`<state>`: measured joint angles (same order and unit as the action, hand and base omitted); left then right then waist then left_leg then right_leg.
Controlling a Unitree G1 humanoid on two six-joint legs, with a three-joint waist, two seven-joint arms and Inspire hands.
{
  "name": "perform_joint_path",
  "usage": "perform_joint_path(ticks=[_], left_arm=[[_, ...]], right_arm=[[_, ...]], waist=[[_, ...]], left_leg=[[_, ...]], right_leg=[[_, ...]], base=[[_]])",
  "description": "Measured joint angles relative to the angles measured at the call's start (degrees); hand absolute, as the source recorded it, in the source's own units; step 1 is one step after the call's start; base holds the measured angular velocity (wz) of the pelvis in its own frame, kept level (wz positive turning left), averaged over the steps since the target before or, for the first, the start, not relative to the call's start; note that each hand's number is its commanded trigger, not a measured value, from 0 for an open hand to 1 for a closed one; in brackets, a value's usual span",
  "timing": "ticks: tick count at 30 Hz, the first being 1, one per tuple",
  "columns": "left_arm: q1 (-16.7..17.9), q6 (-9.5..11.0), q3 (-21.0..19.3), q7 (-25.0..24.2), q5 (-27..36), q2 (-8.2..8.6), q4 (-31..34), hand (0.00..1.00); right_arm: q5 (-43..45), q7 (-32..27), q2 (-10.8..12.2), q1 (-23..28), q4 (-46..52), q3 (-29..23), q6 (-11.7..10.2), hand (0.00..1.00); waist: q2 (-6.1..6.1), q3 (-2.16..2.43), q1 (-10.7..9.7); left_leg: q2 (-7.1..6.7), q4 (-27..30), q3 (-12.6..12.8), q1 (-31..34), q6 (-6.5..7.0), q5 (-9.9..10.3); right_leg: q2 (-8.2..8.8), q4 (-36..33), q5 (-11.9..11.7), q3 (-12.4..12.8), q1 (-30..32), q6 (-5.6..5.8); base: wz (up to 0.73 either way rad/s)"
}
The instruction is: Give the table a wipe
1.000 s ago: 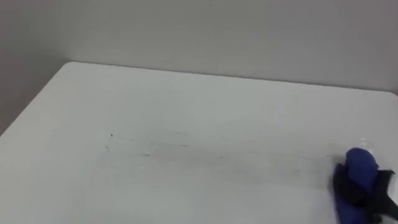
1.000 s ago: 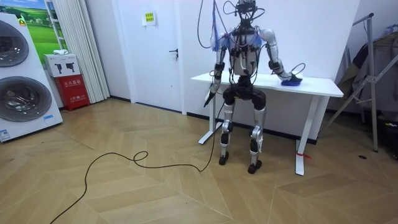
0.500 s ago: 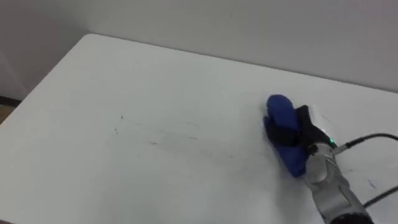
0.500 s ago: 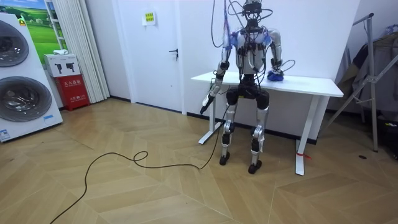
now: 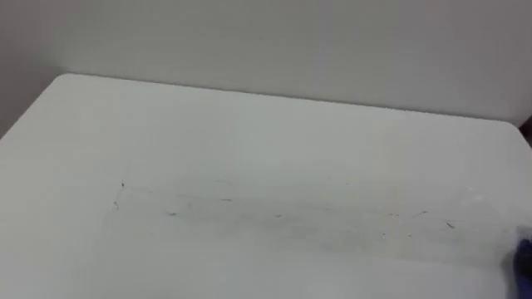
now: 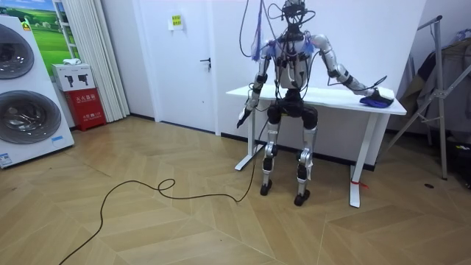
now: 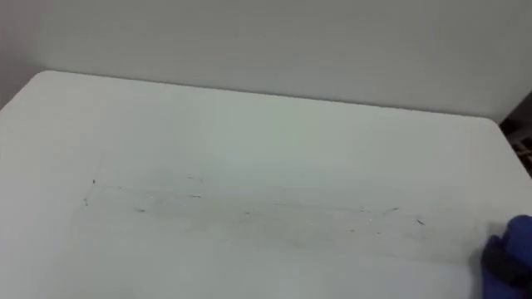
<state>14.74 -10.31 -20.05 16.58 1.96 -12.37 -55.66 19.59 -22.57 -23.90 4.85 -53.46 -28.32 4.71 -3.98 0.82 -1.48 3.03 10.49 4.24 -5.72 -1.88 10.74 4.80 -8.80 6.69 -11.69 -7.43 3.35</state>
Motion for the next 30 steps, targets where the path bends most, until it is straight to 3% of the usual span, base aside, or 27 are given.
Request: perform_joint_path(ticks=[5, 10, 13, 15, 21, 26, 30], left_arm=[[0.0, 0.3, 0.1, -2.0, 0.1, -0.04, -0.6, 0.0], [0.9, 0.3, 2.4, -2.2, 0.2, -0.04, -2.0, 0.0], [1.0, 0.3, 3.8, -2.3, 0.3, 0.59, -2.1, 0.0], [0.4, 0.4, 5.9, -2.2, 0.3, 0.53, -2.1, 0.0], [-0.7, 1.6, 9.8, -2.3, 0.1, 0.68, -1.9, 0.0], [0.7, 1.6, 11.9, -2.3, -0.1, 0.72, 0.6, 0.0], [1.2, 1.9, 12.4, -2.1, -0.1, 1.76, 2.8, 0.0]], right_arm=[[-0.1, -0.2, -0.1, 1.7, 1.1, -0.1, 0.5, 1.0], [1.5, 1.1, 0.1, 0.9, 5.3, 3.3, 4.2, 1.0], [8.0, 2.4, 1.9, 1.0, 12.7, 8.4, 6.0, 1.0], [13.9, 4.3, 4.7, 1.0, 20.3, 14.6, 6.9, 1.0], [20.7, 10.6, 9.3, 1.0, 33.3, 28.7, 6.5, 1.0], [23.8, 11.4, 9.4, 0.8, 36.9, 31.5, 5.1, 1.0], [23.8, 11.1, 9.4, 0.8, 37.2, 32.0, 4.0, 1.0]], waist=[[-0.1, 0.0, 0.1], [0.04, -0.07, 0.4], [0.45, -0.26, 1.0], [0.45, -0.33, 2.0], [0.55, -0.37, 5.1], [1.2, -0.72, 6.7], [1.69, -0.7, 6.5]], left_leg=[[0.48, -0.1, 1.8, -1.0, -0.33, 0.3], [0.5, 0.0, 2.8, -1.1, -0.33, 0.3], [0.59, -0.1, 3.7, -0.8, -0.33, 0.3], [0.58, -0.3, 3.6, -0.7, -0.37, 0.3], [0.49, -0.9, 2.4, -0.3, -0.1, 0.0], [0.45, -1.2, 1.9, 0.1, -0.06, 0.0], [0.46, -1.9, 1.8, 0.1, -0.06, 0.0]], right_leg=[[-0.31, -0.7, -0.1, 1.4, 0.4, -0.15], [-0.38, -1.0, -0.2, 2.3, 1.0, -0.34], [-0.59, -1.2, -0.4, 3.4, 2.0, -0.6], [-0.87, -1.5, -0.4, 3.9, 2.8, -0.72], [-1.11, -0.9, -0.1, 3.9, 2.8, -0.8], [-1.13, -0.8, 0.0, 3.4, 3.2, -0.62], [-1.13, -0.7, 0.0, 2.9, 3.3, -0.6]], base=[[-0.21], [-0.13], [-0.25], [-0.19], [0.05], [0.06], [0.0]])
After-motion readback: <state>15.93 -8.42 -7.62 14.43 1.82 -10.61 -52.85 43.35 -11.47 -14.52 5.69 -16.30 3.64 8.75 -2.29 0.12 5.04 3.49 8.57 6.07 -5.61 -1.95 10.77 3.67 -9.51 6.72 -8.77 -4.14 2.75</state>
